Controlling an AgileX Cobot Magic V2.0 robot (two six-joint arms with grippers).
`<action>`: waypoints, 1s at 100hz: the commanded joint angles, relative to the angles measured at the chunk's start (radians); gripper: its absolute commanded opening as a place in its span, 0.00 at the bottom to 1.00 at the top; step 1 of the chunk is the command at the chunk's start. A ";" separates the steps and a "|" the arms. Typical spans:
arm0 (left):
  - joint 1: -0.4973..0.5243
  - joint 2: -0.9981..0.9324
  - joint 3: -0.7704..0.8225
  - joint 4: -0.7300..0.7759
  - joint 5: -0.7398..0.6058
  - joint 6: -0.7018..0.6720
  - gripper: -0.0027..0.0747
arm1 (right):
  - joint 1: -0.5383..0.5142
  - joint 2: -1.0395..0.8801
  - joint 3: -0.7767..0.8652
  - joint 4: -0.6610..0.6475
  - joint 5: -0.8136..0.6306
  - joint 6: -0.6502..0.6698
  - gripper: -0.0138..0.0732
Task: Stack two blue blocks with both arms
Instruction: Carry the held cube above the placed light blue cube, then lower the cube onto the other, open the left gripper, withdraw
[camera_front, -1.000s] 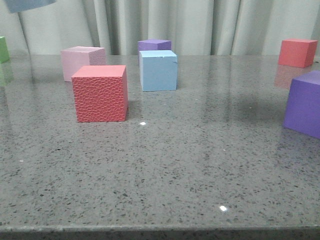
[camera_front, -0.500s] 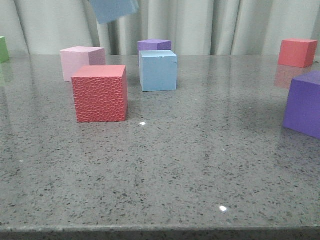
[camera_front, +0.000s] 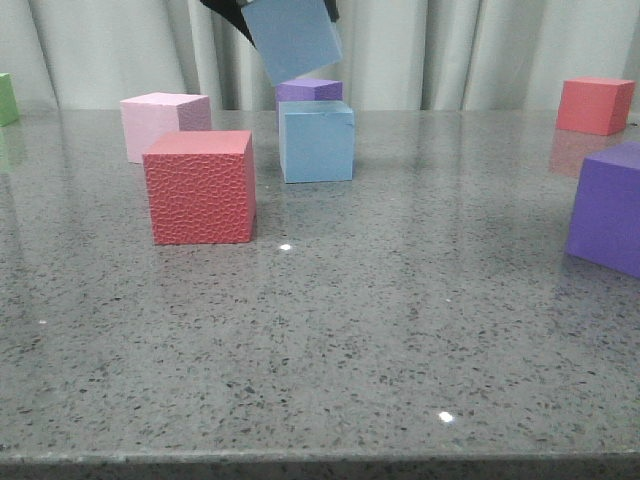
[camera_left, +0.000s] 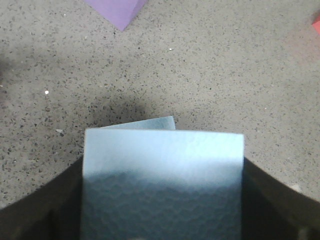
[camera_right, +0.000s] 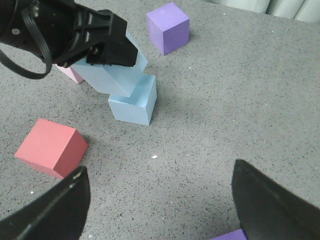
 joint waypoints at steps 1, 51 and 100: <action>-0.010 -0.037 -0.033 -0.006 -0.061 -0.019 0.45 | 0.001 -0.029 -0.024 -0.028 -0.051 -0.002 0.83; -0.017 -0.017 -0.033 -0.005 -0.088 -0.013 0.48 | 0.001 -0.029 -0.024 -0.038 -0.050 -0.002 0.83; -0.017 -0.017 -0.057 -0.028 -0.085 0.013 0.82 | 0.001 -0.030 -0.024 -0.048 -0.036 -0.002 0.83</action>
